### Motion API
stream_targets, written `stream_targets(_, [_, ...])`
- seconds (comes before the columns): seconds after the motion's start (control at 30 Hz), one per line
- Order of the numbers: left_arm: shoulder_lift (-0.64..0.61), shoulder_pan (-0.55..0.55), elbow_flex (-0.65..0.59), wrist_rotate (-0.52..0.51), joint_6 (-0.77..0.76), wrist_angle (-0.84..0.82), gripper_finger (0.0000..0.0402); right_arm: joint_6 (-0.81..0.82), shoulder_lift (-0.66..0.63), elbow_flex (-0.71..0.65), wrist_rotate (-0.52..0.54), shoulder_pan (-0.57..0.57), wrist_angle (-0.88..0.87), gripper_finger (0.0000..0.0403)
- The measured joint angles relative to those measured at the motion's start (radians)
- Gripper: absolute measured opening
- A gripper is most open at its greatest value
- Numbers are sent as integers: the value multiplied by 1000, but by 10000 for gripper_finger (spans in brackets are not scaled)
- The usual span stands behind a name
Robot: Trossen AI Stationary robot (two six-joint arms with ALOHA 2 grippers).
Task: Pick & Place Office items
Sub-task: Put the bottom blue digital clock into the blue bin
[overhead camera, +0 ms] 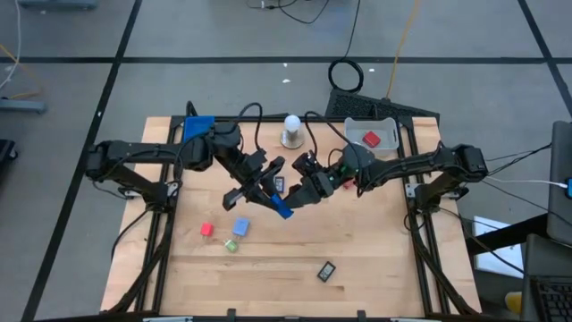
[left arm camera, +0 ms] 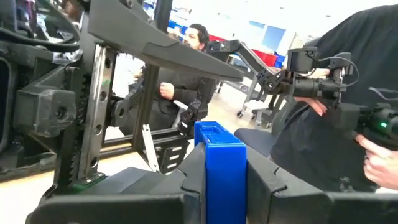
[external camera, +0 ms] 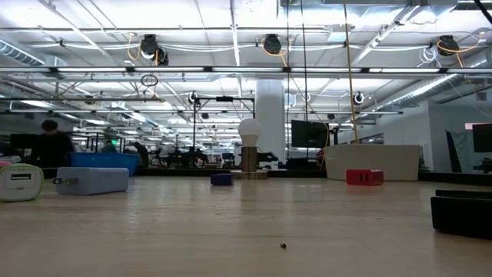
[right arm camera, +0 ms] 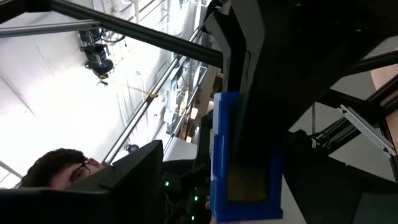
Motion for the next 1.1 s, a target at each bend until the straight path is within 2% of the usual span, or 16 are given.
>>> stream_targets(0.27, [-52,40,-2,25,-15,-54,56,1,-2,0,-91,-73,9,308])
stream_targets(0.5, [-124,87,-1,-9,5,-165,56,-4,-2,0,-189,-162,-3,308])
stream_targets(0.67, [-185,123,-1,-93,33,-273,56,-8,-2,0,-243,-225,-6,306])
stream_targets(0.8, [-236,145,0,-180,23,-323,56,-2,-2,-35,-244,-275,-5,296])
stream_targets(0.97, [-299,181,1,-332,-27,-428,56,-15,-43,-167,-238,-357,0,283])
stream_targets(1.1, [-348,211,-1,-449,-73,-543,56,-35,-124,-325,-204,-426,-14,276])
